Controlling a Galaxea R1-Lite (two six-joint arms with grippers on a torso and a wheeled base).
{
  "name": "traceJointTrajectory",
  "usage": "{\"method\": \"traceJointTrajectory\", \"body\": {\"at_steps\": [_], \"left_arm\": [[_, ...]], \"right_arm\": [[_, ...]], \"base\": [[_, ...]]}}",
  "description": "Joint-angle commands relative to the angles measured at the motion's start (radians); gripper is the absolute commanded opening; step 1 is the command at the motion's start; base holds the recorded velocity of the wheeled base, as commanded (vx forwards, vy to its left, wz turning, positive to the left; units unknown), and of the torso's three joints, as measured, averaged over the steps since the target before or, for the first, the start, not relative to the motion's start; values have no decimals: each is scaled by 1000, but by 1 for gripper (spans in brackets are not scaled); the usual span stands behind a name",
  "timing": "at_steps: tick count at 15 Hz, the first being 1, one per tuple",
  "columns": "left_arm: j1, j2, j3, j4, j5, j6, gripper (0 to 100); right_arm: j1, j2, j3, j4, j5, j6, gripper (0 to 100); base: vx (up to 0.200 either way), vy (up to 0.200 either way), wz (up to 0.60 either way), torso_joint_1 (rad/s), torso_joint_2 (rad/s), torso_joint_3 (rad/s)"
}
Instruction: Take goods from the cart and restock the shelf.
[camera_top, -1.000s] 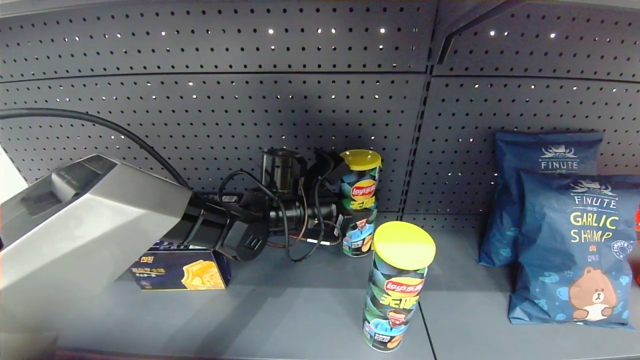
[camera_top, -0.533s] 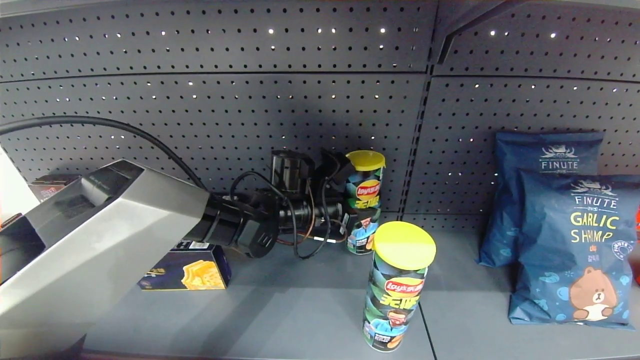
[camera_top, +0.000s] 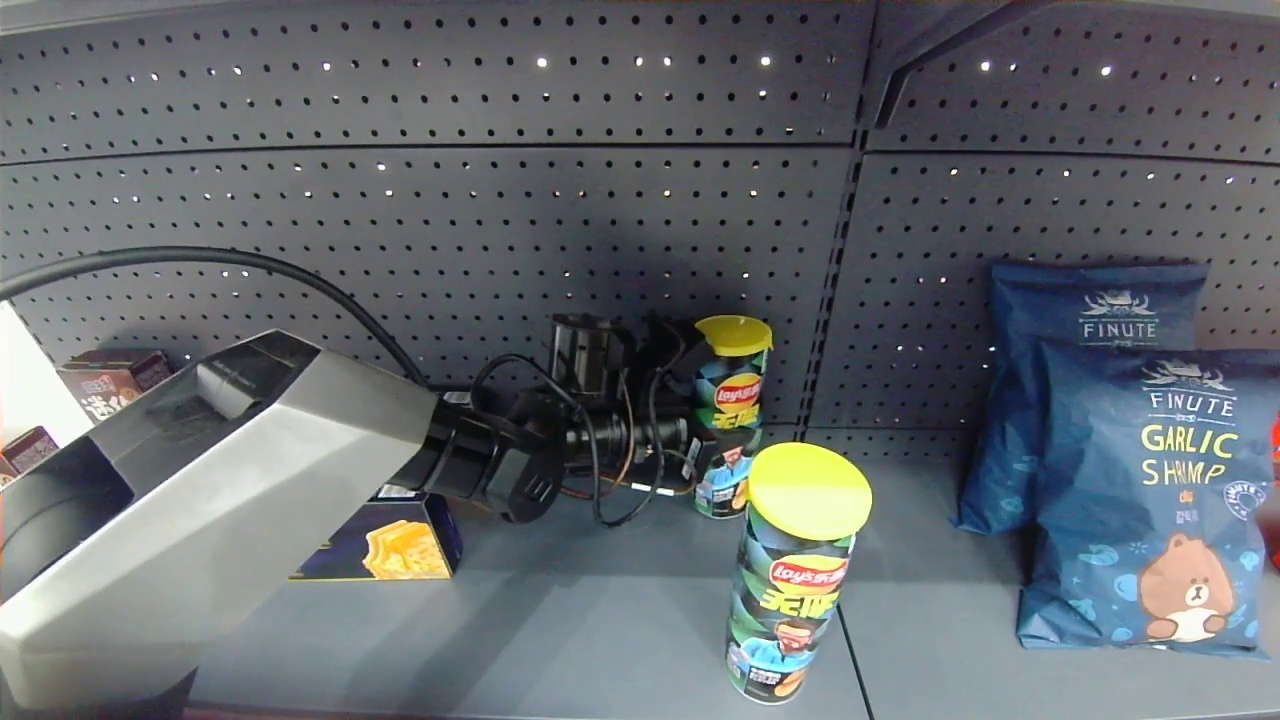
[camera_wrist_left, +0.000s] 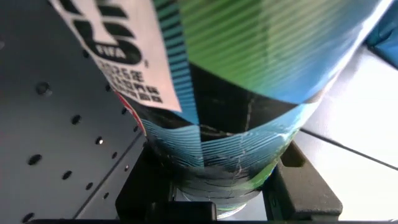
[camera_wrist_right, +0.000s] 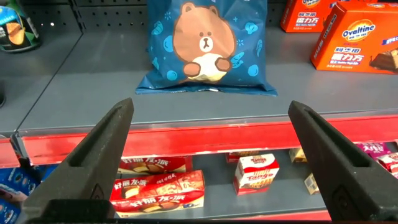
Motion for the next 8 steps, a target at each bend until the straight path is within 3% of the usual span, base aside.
{"method": "traceJointTrajectory", "body": {"at_steps": [1,2,5,8], "left_arm": [[0,-3,7,-1,0,5,0],[0,-1,11,-1,1,18,100],[-2,-7,36,-10,1,27,100],[2,-70,109,-14,1,65,100]], "right_arm": [[0,2,0,0,1,1,100],[0,2,0,0,-1,-1,100],[0,2,0,0,1,-1,100],[0,2,0,0,4,-1,100]], "base": [[0,0,0,0,0,0],[0,0,0,0,0,0],[0,0,0,0,0,0],[0,0,0,0,0,0]]}}
